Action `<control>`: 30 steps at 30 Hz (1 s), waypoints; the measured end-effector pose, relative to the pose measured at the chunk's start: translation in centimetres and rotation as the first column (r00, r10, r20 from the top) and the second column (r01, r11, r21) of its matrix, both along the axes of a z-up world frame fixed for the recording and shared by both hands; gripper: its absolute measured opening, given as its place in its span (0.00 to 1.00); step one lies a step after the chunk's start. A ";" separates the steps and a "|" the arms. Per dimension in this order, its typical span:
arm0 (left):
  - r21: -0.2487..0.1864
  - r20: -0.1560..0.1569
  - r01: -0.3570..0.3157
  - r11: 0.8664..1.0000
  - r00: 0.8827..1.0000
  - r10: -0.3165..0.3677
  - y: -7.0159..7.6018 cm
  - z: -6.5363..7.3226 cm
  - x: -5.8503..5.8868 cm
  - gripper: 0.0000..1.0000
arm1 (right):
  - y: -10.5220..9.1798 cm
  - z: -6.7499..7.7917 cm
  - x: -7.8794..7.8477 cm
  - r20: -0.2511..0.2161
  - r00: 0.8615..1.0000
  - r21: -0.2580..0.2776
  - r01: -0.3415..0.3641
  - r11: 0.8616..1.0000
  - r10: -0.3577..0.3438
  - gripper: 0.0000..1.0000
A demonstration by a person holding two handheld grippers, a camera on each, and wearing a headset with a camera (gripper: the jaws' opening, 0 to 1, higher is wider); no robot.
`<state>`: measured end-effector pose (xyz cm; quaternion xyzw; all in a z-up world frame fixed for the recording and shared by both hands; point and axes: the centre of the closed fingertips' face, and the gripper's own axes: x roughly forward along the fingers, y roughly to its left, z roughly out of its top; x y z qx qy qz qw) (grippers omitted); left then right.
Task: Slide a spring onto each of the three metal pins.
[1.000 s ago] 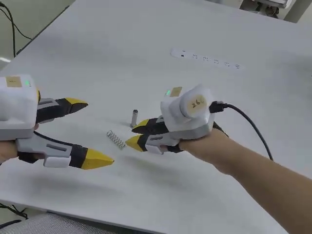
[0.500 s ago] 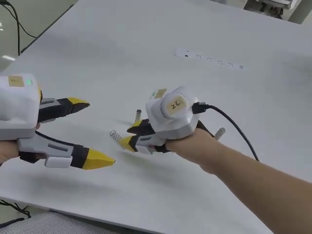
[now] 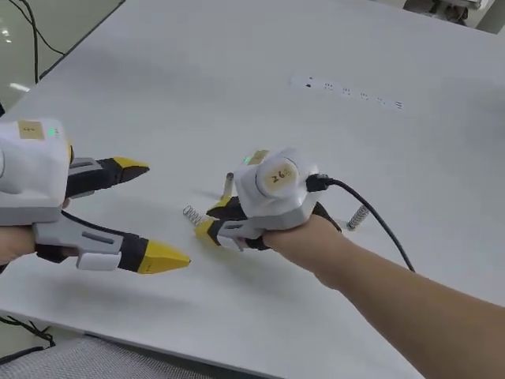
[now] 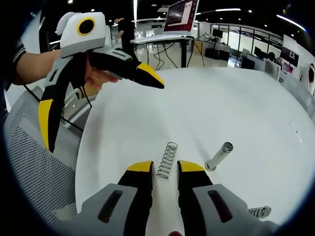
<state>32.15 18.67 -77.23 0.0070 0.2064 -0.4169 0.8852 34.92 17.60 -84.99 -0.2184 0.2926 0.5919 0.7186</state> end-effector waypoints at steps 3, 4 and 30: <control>0.007 0.001 -0.002 1.000 1.000 0.002 0.1 -0.1 0.0 0.92 | -0.1 -0.4 0.1 0.016 1.000 -0.018 -0.006 1.000 0.006 0.17; 0.004 -0.001 -0.002 1.000 1.000 0.002 0.1 -0.1 0.0 0.92 | -0.2 -0.5 0.2 0.013 1.000 -0.021 -0.003 1.000 0.003 0.17; 0.012 -0.008 0.025 1.000 1.000 -0.025 -0.8 0.0 0.0 0.91 | -1.1 0.0 0.0 0.039 0.998 -0.012 -0.041 0.999 0.041 0.08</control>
